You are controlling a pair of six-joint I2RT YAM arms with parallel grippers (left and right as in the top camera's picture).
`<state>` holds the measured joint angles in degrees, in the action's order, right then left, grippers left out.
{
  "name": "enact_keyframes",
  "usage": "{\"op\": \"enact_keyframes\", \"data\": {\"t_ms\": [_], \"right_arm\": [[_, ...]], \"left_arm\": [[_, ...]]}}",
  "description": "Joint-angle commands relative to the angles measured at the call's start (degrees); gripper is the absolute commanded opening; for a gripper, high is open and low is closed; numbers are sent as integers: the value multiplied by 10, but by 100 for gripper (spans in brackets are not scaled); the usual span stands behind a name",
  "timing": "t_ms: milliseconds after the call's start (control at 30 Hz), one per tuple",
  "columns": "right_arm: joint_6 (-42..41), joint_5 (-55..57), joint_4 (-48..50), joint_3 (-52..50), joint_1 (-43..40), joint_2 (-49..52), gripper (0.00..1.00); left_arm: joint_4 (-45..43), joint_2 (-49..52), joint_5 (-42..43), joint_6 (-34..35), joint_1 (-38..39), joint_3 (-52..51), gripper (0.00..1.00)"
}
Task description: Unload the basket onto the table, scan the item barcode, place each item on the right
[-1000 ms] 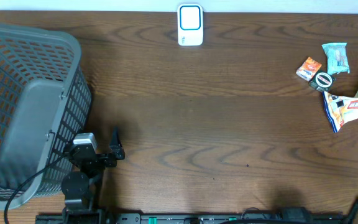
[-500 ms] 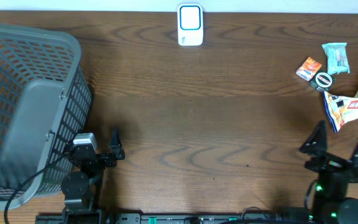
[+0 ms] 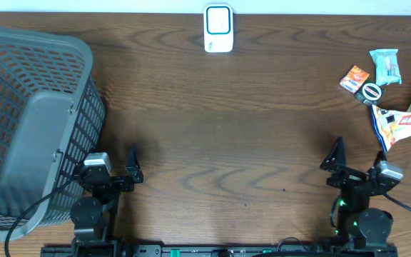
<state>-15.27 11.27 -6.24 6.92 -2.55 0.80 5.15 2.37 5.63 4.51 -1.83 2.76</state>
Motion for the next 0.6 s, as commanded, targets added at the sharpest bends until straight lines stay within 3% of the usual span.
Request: {"op": "enact_keyframes", "data": {"t_ms": [0, 567], "right_arm": [[-19, -5, 13, -23, 0, -5, 99], [-19, -14, 30, -66, 0, -5, 99]], "left_arm": [[13, -2, 3, 5, -1, -12, 98], [13, -2, 3, 5, -1, -12, 98]]}}
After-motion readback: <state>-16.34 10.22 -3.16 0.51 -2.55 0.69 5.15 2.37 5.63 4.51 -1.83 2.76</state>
